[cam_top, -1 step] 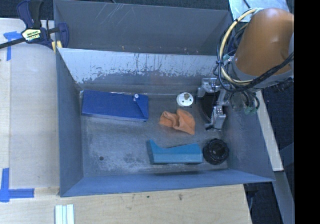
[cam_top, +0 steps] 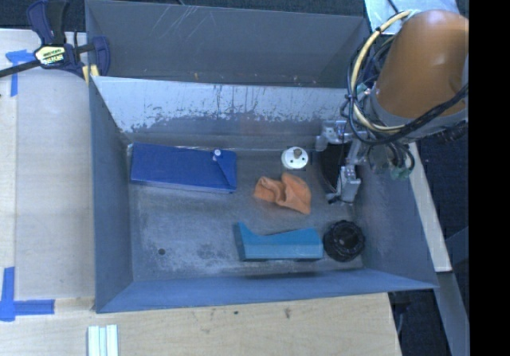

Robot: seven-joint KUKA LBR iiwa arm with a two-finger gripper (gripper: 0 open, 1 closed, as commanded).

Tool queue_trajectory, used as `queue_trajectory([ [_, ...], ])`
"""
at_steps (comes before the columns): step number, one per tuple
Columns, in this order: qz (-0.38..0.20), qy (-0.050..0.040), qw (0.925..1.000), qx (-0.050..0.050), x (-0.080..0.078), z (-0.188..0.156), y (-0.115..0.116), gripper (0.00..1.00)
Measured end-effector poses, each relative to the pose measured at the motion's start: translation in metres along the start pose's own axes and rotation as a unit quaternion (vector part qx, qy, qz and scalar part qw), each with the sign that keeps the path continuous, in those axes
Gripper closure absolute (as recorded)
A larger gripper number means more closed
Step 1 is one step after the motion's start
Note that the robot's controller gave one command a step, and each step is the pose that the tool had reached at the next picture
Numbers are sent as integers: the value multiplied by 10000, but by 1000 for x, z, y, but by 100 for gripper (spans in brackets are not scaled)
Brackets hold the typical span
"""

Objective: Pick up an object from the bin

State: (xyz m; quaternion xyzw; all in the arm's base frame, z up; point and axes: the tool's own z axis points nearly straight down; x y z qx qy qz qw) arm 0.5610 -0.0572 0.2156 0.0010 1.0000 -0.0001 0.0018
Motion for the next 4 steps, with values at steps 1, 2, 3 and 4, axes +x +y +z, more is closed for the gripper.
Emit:
queue_trajectory([
  [1,-177,-43,9998,15,-14,22,15,0],
  [2,48,5,10000,-3,-2,59,47,0],
  [3,146,-6,9999,-4,-30,87,74,0],
  [4,1132,-1,9936,-5,-13,119,63,0],
])
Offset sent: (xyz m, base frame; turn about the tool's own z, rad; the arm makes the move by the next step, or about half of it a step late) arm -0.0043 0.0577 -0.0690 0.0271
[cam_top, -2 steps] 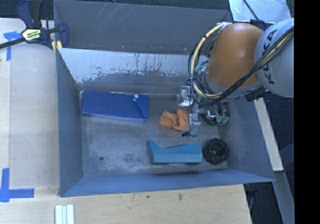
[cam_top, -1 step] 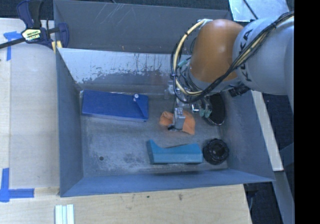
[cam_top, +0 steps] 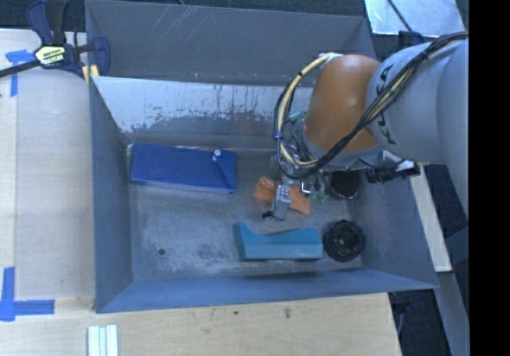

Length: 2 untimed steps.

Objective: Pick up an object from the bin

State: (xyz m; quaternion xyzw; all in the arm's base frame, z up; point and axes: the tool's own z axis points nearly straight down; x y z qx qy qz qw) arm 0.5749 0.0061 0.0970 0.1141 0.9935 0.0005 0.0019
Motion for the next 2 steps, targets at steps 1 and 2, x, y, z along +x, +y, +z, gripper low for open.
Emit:
queue_trajectory([
  [1,-781,-9,9969,0,-43,25,-12,100],
  [2,-784,-9,9969,1,-43,25,-12,100],
])
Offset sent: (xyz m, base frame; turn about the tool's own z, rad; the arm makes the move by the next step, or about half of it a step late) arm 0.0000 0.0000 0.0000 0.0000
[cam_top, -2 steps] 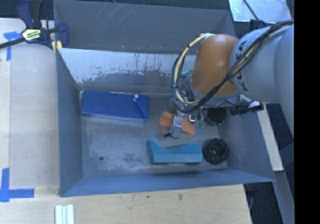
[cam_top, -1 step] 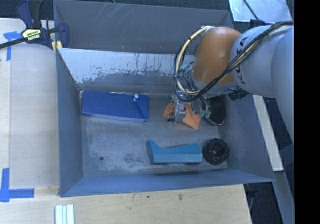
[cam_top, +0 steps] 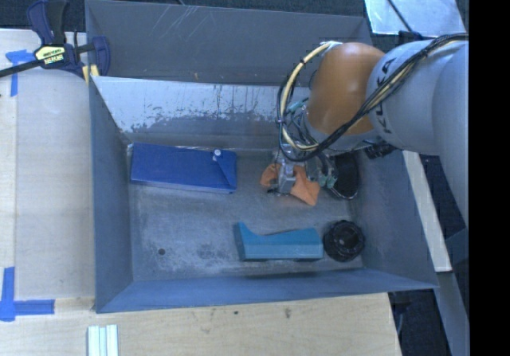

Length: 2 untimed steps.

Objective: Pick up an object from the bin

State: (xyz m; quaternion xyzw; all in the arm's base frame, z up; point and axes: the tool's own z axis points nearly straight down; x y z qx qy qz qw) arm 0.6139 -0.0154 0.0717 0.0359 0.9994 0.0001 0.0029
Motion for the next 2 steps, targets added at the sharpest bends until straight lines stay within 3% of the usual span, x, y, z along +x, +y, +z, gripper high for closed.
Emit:
queue_trajectory([
  [2,41,5,10000,5,3,0,5,100],
])
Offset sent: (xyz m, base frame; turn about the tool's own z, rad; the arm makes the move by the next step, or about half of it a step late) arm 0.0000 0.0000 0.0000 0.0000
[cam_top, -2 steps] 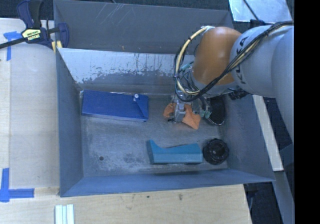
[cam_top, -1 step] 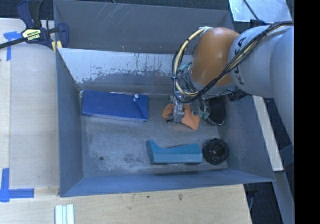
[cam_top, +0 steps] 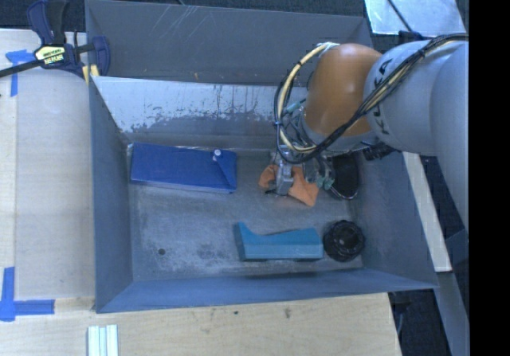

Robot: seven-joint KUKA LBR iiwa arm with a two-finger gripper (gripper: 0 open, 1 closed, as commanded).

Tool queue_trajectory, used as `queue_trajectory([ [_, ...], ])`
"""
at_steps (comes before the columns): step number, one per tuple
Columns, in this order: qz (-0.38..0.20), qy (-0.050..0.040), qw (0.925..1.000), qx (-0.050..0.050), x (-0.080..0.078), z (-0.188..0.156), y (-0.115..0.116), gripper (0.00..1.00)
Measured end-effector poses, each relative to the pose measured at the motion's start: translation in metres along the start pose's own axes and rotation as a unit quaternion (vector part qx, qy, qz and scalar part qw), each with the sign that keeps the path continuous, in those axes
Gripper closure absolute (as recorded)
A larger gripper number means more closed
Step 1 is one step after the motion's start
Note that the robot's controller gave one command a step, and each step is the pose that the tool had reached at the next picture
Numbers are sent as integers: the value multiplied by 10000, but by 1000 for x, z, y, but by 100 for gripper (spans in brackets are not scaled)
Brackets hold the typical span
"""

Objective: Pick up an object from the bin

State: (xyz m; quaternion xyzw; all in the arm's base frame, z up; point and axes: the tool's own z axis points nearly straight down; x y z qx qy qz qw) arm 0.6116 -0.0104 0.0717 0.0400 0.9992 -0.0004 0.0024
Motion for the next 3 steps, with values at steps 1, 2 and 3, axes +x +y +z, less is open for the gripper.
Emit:
queue_trajectory([
  [1,30,-6,10000,-2,9,0,3,100],
  [2,58,-4,10000,-10,3,0,-6,100],
  [3,89,-14,10000,-3,21,0,0,100],
])
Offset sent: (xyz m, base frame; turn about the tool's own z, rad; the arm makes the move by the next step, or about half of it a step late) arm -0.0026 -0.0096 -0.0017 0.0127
